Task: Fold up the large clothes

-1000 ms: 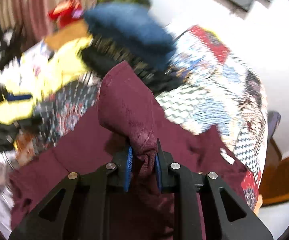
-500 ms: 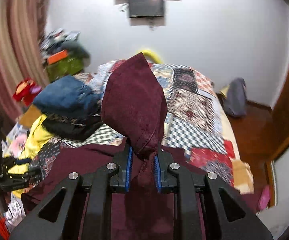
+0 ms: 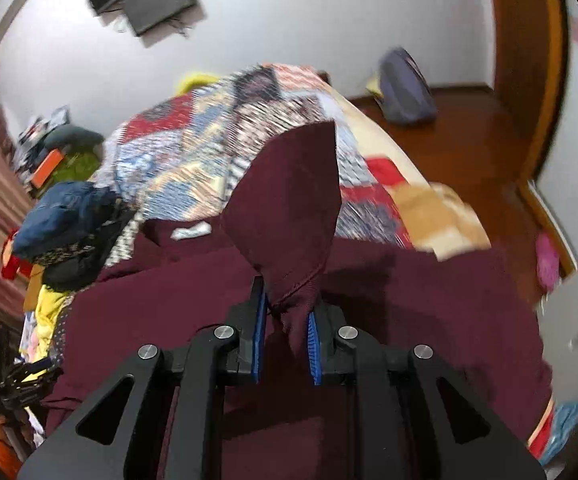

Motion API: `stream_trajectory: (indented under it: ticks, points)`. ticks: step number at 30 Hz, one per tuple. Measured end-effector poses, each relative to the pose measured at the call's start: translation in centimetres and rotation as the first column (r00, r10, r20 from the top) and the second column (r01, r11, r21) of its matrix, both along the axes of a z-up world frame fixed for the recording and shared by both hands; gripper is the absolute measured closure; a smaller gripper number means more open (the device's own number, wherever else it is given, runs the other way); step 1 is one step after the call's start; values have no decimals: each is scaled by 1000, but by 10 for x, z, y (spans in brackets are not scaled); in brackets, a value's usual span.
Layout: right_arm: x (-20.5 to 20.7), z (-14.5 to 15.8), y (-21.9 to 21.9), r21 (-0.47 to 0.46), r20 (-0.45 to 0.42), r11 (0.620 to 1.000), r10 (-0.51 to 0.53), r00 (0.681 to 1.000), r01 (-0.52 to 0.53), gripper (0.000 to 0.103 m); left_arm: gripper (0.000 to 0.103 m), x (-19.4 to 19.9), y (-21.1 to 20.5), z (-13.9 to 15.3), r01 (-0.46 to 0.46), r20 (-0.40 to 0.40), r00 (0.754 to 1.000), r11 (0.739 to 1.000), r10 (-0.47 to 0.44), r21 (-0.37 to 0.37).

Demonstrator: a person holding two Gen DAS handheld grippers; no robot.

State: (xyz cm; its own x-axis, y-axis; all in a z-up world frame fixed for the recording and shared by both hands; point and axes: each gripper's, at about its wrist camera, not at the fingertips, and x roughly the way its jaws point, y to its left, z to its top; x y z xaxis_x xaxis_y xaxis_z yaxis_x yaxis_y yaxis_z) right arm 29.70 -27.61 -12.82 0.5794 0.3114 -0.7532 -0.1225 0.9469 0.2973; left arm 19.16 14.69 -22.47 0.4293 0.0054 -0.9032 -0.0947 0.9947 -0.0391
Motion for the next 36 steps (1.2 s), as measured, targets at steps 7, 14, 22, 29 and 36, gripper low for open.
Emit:
stream_trajectory:
  ticks: [7,14,22,29,36]
  points:
    - [3,-58,-27,58,-200,996,-59,978,71,80,44,-5,0,-9,3,-29,1000,1000,-3,-6]
    - [-8,-70,-55,-27,-249,987,-159,955,157,55,41,-11,-6,-16,-2,-29,1000,1000,3,22]
    - [-28,-57,-75,-107,-220,981,-180,959,160,50,41,-19,-10,-7,23,-23,1000,998,-22,60]
    - [-35,-38,-90,-212,-182,962,-214,960,174,50,41,-18,-28,31,83,50,995,989,-90,120]
    - [-42,-14,-120,-178,-128,953,-271,954,247,50,41,18,-49,77,88,175,978,985,-114,148]
